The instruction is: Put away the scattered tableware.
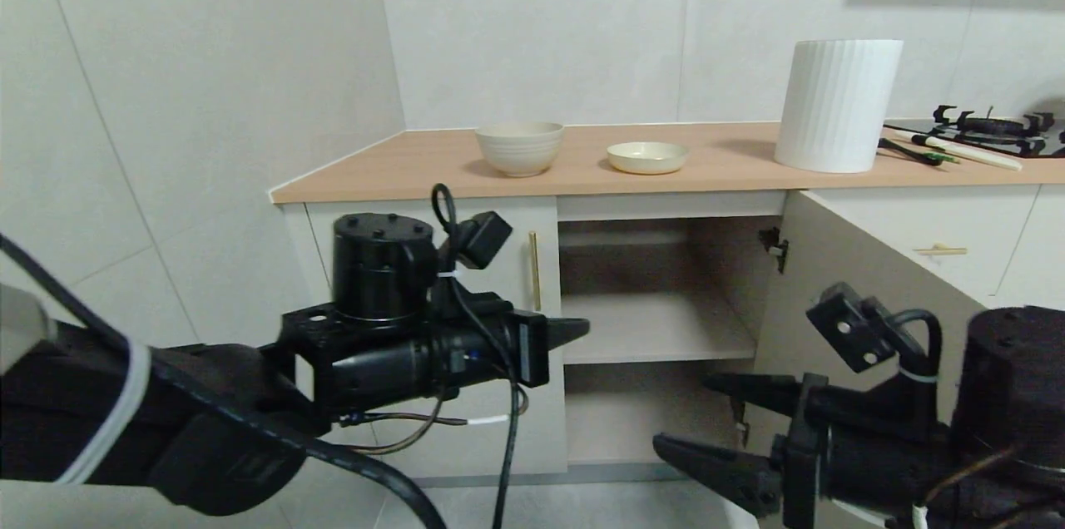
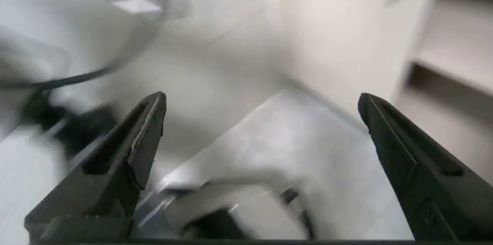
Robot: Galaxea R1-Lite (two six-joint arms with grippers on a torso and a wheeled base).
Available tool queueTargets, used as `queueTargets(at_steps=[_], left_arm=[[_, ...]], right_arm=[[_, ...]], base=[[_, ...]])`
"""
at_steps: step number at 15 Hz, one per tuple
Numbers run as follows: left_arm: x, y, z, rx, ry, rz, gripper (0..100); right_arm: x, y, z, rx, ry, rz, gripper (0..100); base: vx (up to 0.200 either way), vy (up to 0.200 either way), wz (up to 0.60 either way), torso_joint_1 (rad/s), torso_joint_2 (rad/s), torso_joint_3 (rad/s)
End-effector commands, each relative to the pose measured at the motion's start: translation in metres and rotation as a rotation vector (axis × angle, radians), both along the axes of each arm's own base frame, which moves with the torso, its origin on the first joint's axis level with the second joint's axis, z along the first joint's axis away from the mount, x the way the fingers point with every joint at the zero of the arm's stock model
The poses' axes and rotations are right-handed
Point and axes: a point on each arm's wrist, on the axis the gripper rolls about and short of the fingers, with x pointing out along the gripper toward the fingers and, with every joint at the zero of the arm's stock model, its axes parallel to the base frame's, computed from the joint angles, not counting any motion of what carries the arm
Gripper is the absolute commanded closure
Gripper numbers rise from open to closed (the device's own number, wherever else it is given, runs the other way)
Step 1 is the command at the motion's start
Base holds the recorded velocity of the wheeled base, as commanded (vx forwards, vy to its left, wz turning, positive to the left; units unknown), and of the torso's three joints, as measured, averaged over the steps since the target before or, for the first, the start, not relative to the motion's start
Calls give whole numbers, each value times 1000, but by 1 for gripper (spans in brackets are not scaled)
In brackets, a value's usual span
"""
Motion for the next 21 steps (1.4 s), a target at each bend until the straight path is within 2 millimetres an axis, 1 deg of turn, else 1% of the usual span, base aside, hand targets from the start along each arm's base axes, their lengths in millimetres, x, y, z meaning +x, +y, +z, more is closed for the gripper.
queueTargets(at_steps=[1,2,3,5,6,7,8,9,11,12,14,18,21], left_arm=[[-22,57,29,-13,-80,123,100],[-26,69,32,-8,-77,157,100],[-32,83,37,-3,-73,196,100],[-41,100,46,8,-68,248,100],[-45,109,50,8,-68,279,100],[-49,117,51,16,-55,307,0],[-49,120,52,15,-54,322,0],[-47,127,55,11,-62,353,0],[-47,128,59,4,-79,356,0],[-47,128,60,3,-84,359,0],[-51,130,65,-2,-103,373,0],[-52,130,65,-3,-100,370,0],[-51,129,63,-1,-89,367,0]], right_arm=[[40,14,11,-59,53,-97,0],[45,13,22,-73,70,-112,0],[45,11,39,-84,84,-114,0],[49,14,65,-87,82,-111,0],[53,17,73,-91,85,-111,0],[54,17,77,-102,98,-115,0],[55,16,77,-109,109,-122,0],[57,14,71,-141,148,-133,0],[58,13,67,-173,172,-164,0],[58,12,67,-186,180,-188,0],[64,5,72,-195,188,-242,0],[68,-3,73,-193,198,-273,0],[67,-3,73,-195,198,-272,0]], base=[[0,0,0,0,0,0],[0,0,0,0,0,0],[0,0,0,0,0,0],[0,0,0,0,0,0],[0,0,0,0,0,0],[0,0,0,0,0,0],[0,0,0,0,0,0],[0,0,0,0,0,0],[0,0,0,0,0,0],[0,0,0,0,0,0],[0,0,0,0,0,0],[0,0,0,0,0,0],[0,200,0,5,-1,4]])
